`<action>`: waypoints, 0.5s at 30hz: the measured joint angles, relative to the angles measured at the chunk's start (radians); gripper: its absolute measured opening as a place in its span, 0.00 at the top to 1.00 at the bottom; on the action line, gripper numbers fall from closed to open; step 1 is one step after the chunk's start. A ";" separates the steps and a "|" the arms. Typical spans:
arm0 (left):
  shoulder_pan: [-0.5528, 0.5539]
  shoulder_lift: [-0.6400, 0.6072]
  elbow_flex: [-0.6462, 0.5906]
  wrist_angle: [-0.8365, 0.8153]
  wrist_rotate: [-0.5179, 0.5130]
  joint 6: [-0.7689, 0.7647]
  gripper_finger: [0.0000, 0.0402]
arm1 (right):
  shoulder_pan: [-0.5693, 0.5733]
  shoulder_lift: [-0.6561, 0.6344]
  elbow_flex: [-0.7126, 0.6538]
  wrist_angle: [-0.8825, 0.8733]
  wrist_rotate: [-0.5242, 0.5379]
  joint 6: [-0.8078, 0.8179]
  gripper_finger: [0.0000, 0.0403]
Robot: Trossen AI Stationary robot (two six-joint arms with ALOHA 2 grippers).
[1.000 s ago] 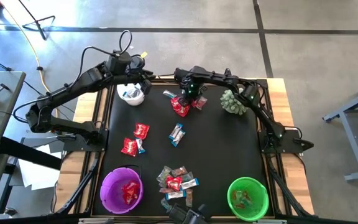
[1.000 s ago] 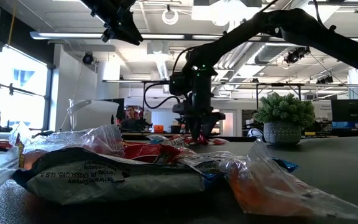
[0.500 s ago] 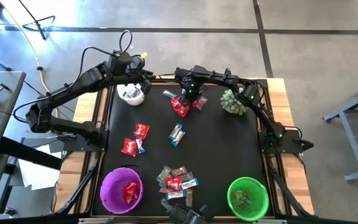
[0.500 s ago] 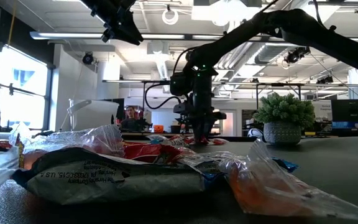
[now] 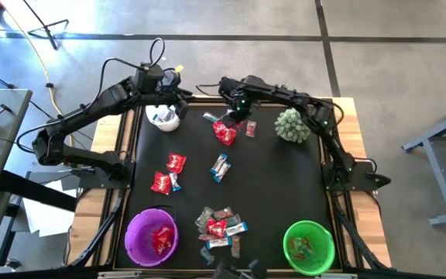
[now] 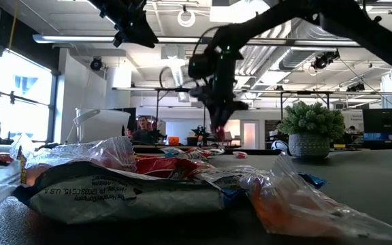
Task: Sort candy
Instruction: Put the red candy into the violet bucket
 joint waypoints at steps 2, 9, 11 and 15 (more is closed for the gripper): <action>0.000 0.000 0.000 0.000 0.000 0.000 0.77 | 0.013 -0.048 0.000 0.029 0.012 0.001 0.87; 0.000 0.000 0.000 0.011 0.000 0.001 0.77 | 0.068 -0.209 0.000 0.196 0.075 0.021 0.87; 0.000 0.000 0.000 0.031 0.000 0.000 0.77 | 0.086 -0.250 0.001 0.258 0.089 0.020 0.87; -0.010 0.000 0.000 0.103 0.004 -0.001 0.77 | 0.124 -0.315 0.001 0.364 0.136 -0.003 0.87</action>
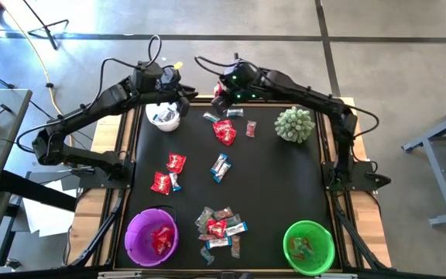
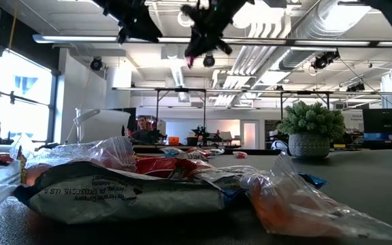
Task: Sort candy
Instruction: Put the red candy into the violet bucket
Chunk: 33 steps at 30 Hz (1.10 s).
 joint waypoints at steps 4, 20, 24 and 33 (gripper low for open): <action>-0.022 0.000 0.000 0.110 0.003 -0.012 0.77 | 0.031 -0.040 0.001 0.081 0.021 -0.027 0.87; -0.056 -0.001 0.000 0.305 0.003 -0.045 0.68 | 0.072 -0.046 0.001 0.154 0.025 -0.076 0.87; -0.056 -0.001 0.000 0.305 0.003 -0.034 0.62 | 0.072 -0.046 0.001 0.171 0.025 -0.094 0.87; -0.056 0.005 0.000 0.319 0.002 -0.034 0.54 | 0.072 -0.046 0.001 0.278 0.026 -0.162 0.87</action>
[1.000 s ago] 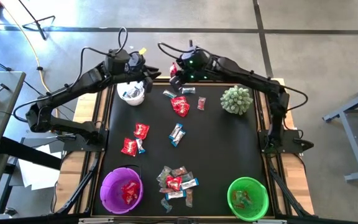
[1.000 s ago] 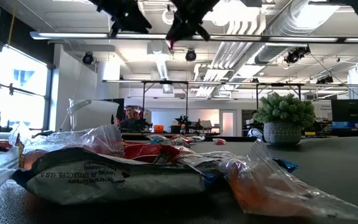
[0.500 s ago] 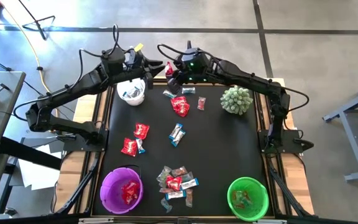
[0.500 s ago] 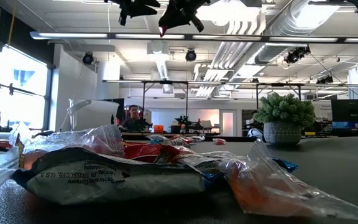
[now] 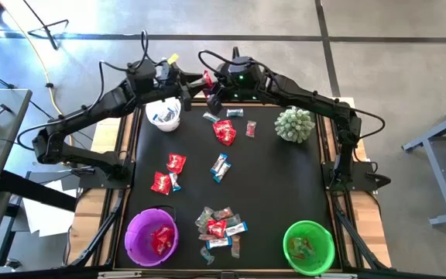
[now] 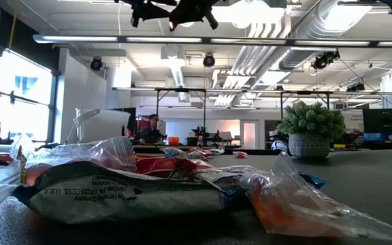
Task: Sort candy
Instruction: Put the red candy into the violet bucket
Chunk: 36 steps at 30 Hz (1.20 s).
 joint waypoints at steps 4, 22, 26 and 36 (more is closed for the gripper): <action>-0.001 0.010 0.001 0.013 -0.002 0.000 0.53 | 0.000 0.000 0.000 0.020 0.001 -0.027 0.87; -0.001 0.054 0.001 0.073 -0.010 -0.015 0.92 | 0.008 -0.001 0.000 0.010 0.044 -0.045 0.87; 0.003 0.054 0.001 0.073 -0.010 -0.017 0.97 | 0.007 -0.001 0.000 0.007 0.047 -0.044 0.87; 0.003 0.056 0.000 0.045 -0.014 -0.018 0.99 | 0.005 -0.006 0.000 -0.066 0.052 -0.045 0.76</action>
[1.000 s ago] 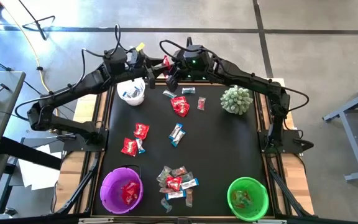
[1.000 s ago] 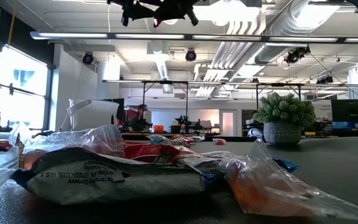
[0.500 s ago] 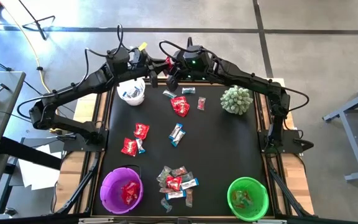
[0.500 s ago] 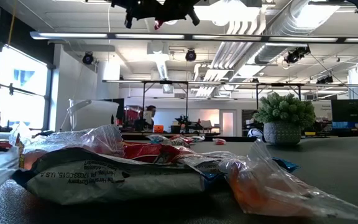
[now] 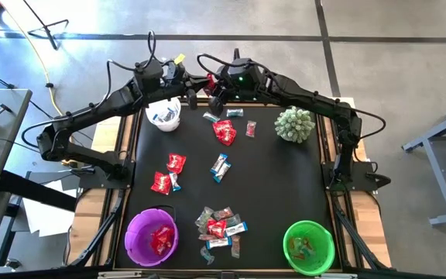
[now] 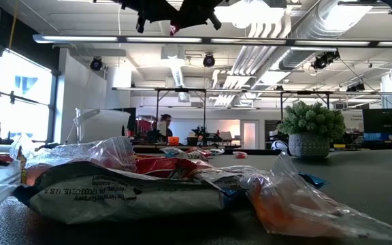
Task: Sort candy
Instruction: Put the red candy into the violet bucket
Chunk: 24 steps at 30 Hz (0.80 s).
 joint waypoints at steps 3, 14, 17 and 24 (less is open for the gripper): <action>0.000 0.000 0.000 -0.023 -0.001 0.000 1.00 | 0.000 -0.012 0.000 -0.016 0.002 -0.006 0.70; 0.000 -0.040 0.000 -0.116 0.001 0.000 1.00 | 0.010 -0.122 0.000 -0.274 0.005 0.047 0.60; 0.000 -0.070 0.000 -0.219 0.014 0.001 1.00 | 0.020 -0.144 0.000 -0.404 0.005 0.129 0.60; -0.001 -0.141 0.000 -0.509 0.146 -0.044 1.00 | 0.071 -0.150 0.000 -0.724 0.002 0.328 0.60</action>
